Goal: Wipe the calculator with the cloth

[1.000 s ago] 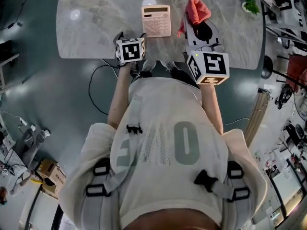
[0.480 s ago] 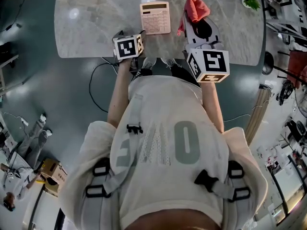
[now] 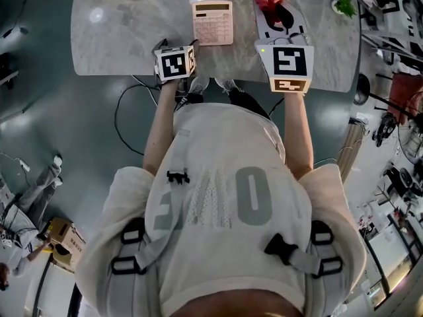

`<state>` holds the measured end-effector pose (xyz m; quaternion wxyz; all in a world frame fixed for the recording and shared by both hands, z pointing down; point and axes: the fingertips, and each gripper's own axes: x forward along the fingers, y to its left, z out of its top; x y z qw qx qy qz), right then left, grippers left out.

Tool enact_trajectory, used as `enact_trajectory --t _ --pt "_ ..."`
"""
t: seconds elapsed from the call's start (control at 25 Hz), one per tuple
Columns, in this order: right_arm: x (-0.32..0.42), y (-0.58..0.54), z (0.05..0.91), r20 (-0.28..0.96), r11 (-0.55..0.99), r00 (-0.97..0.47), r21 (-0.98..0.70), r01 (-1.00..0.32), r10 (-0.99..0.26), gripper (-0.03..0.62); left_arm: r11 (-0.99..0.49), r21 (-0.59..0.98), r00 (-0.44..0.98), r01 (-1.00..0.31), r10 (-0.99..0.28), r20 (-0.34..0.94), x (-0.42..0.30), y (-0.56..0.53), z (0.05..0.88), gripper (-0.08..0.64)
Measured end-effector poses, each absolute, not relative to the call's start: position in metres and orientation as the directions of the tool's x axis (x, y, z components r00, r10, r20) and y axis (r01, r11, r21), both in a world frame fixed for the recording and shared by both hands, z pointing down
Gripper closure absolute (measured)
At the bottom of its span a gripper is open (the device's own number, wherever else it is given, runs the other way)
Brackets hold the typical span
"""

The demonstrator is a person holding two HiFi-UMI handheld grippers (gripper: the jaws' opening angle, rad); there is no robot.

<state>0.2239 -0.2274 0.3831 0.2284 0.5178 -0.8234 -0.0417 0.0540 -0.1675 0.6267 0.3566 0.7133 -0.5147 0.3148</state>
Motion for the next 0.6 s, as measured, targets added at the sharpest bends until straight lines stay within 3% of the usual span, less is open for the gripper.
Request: enact_trajectory --t 0.28,0.44,0.6 --pt "0.192 -0.262 0.426 0.543 0.631 -0.322 0.659 -0.409 -0.776 0.537 -0.221 0.184 0.273 -0.958 -0.502 0.82 0.054 -0.168 0.627 0.163" --pt "0.181 -0.27 0.47 0.656 0.708 -0.271 0.676 -0.203 -0.704 0.537 -0.217 0.186 0.272 -0.958 -0.491 0.827 0.053 -0.168 0.629 0.163" --pt "0.179 -0.269 0.511 0.733 0.759 -0.209 0.644 -0.094 -0.647 0.537 -0.217 0.185 0.271 -0.958 -0.491 0.828 0.052 -0.168 0.629 0.162"
